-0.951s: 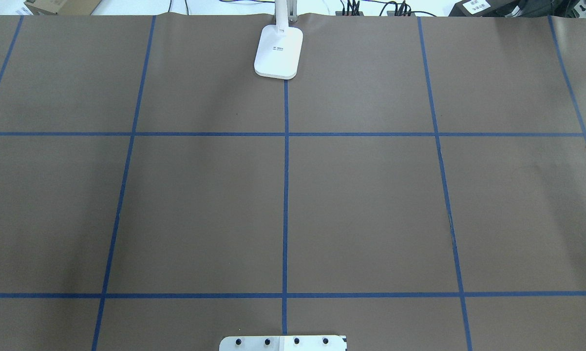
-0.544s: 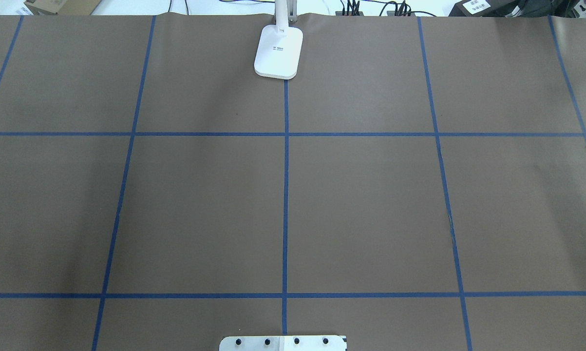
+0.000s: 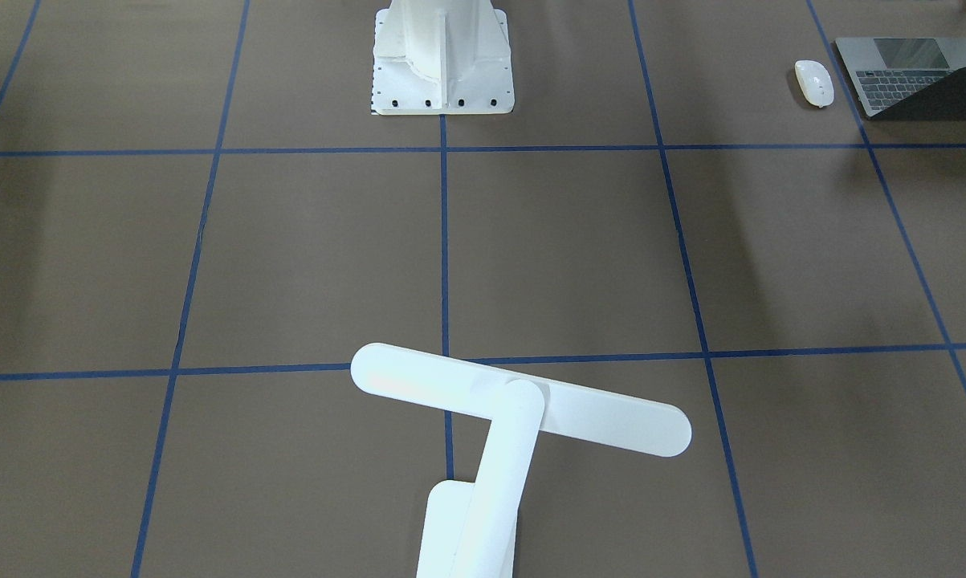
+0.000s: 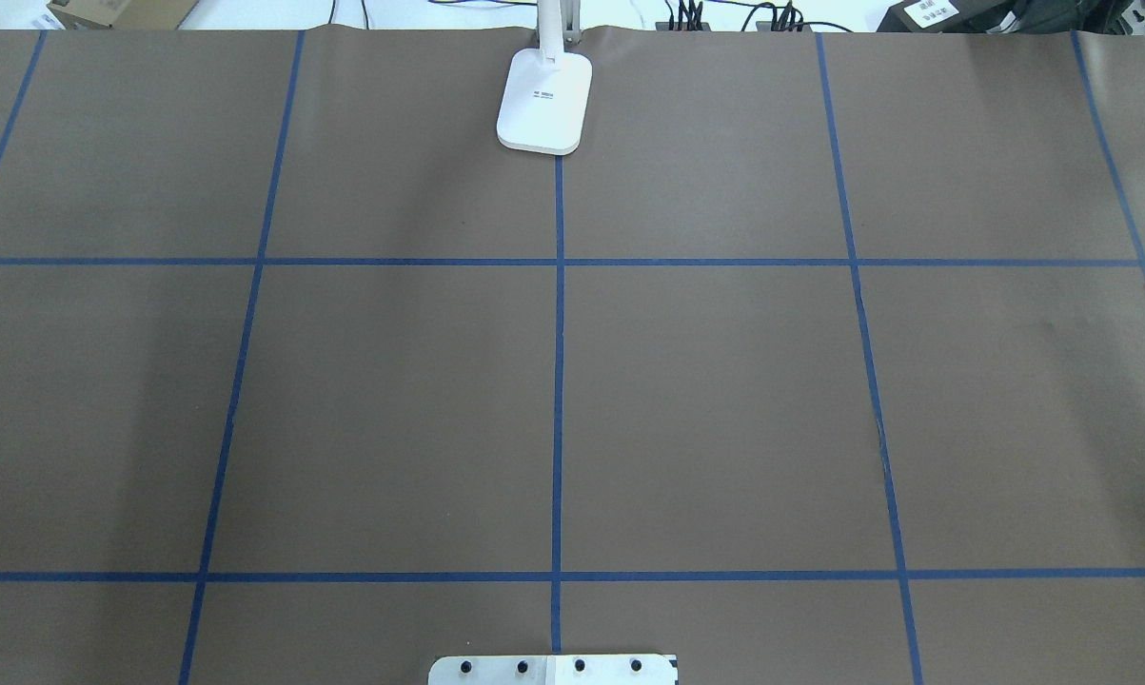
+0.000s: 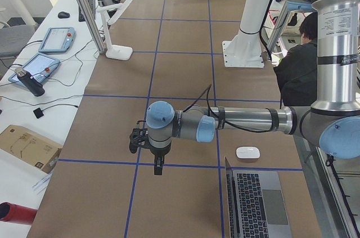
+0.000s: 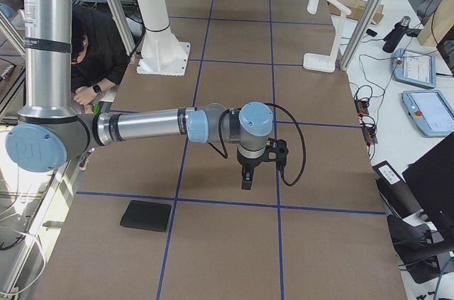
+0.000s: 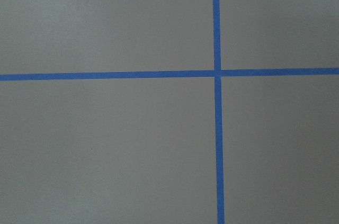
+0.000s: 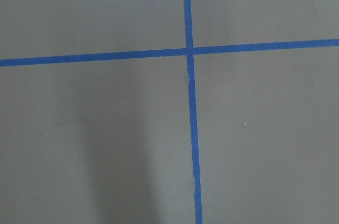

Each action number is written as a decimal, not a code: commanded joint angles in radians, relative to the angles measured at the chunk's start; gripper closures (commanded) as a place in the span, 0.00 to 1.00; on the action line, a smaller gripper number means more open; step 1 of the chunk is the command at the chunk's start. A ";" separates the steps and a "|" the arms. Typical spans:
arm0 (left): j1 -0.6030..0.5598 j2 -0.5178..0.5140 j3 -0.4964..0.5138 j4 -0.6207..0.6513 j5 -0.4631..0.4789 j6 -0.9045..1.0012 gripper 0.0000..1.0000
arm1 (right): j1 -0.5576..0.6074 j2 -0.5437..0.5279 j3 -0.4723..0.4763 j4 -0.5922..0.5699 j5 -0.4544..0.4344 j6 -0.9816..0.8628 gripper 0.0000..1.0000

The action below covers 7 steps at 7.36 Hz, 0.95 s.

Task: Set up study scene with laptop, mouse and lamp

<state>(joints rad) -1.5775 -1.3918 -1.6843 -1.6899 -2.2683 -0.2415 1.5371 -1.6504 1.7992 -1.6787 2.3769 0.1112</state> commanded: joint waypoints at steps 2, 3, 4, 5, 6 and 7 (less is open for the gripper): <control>-0.111 0.076 -0.052 0.101 0.004 -0.310 0.00 | 0.000 0.001 0.023 0.002 0.028 -0.002 0.00; -0.146 0.077 -0.113 0.228 0.006 -0.356 0.00 | 0.000 0.000 0.025 0.001 0.028 -0.002 0.00; -0.159 0.097 -0.152 0.298 0.013 -0.425 0.00 | 0.000 -0.002 0.025 0.001 0.028 -0.001 0.00; -0.162 0.155 -0.199 0.300 0.021 -0.546 0.00 | 0.000 -0.005 0.026 0.002 0.025 -0.001 0.00; -0.160 0.192 -0.243 0.300 0.056 -0.650 0.00 | 0.000 0.001 0.025 0.002 0.021 -0.001 0.00; -0.159 0.218 -0.256 0.302 0.067 -0.701 0.00 | 0.000 0.001 0.025 0.001 0.021 0.001 0.00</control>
<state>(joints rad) -1.7364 -1.2142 -1.9072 -1.3948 -2.2230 -0.8496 1.5371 -1.6507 1.8242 -1.6771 2.3996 0.1107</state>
